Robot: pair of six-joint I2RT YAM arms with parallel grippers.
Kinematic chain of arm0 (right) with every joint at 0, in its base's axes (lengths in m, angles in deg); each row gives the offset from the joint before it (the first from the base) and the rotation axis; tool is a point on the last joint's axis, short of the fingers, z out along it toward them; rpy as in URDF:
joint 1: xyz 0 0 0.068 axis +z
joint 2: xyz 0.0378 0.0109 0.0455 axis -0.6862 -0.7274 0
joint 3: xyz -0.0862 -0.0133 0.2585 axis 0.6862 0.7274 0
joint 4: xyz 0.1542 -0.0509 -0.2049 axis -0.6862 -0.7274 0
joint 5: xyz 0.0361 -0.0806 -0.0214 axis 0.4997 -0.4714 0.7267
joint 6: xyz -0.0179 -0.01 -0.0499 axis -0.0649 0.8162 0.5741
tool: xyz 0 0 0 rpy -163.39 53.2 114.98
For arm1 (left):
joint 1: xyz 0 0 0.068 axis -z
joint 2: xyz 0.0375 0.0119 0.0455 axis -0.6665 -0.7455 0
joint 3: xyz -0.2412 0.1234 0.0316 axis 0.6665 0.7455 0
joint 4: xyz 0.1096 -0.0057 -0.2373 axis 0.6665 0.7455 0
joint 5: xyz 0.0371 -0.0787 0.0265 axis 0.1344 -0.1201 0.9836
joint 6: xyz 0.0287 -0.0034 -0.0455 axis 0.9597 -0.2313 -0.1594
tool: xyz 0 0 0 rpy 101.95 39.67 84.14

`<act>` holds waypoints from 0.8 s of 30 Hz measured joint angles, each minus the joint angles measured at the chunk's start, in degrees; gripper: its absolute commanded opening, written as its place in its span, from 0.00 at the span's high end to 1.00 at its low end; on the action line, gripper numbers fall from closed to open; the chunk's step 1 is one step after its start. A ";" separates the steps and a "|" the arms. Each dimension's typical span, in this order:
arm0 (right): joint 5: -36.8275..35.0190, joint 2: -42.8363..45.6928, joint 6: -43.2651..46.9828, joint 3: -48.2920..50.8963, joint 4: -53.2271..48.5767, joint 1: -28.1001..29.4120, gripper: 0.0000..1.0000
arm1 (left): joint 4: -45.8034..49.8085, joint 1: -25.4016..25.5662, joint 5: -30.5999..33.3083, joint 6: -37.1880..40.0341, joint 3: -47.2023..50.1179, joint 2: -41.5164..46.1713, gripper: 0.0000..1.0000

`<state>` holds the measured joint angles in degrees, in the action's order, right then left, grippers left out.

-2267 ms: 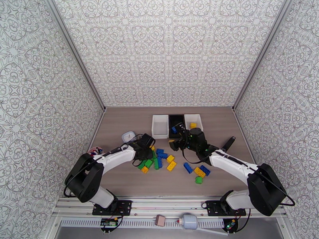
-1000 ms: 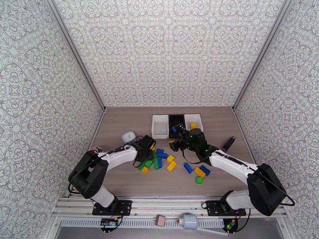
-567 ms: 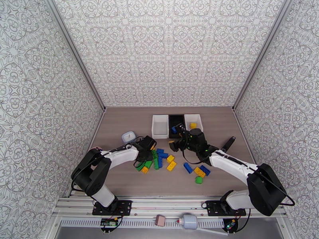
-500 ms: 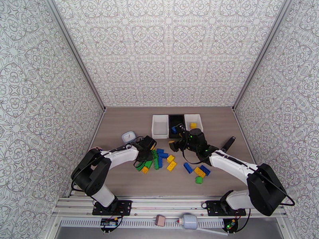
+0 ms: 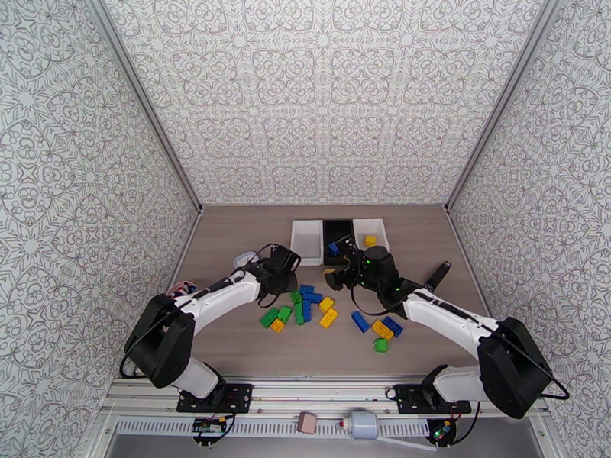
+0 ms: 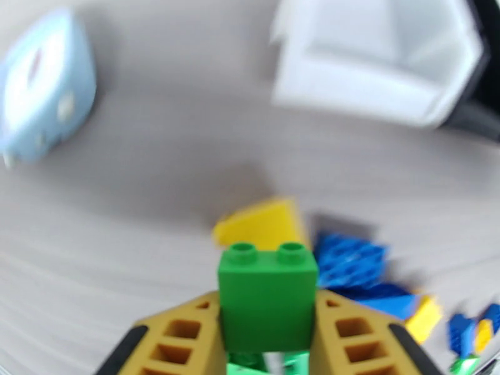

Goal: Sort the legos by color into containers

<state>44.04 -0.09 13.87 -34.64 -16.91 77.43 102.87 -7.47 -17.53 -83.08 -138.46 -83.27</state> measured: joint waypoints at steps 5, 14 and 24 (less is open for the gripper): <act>-0.63 1.20 0.04 0.00 -0.81 0.00 0.09 | -0.50 -0.90 0.00 2.95 -9.03 -6.29 0.70; -2.67 4.17 0.81 0.66 -2.56 0.00 0.10 | 0.17 -3.50 -1.29 7.63 -23.80 -20.31 0.69; -4.31 5.92 0.92 1.60 -3.82 0.00 0.09 | 1.88 -4.68 -3.04 9.99 -35.41 -28.68 0.62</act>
<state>39.73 5.83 14.79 -33.04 -20.74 77.43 104.75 -12.15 -20.57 -73.09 -173.87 -111.94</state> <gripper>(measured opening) 0.906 0.365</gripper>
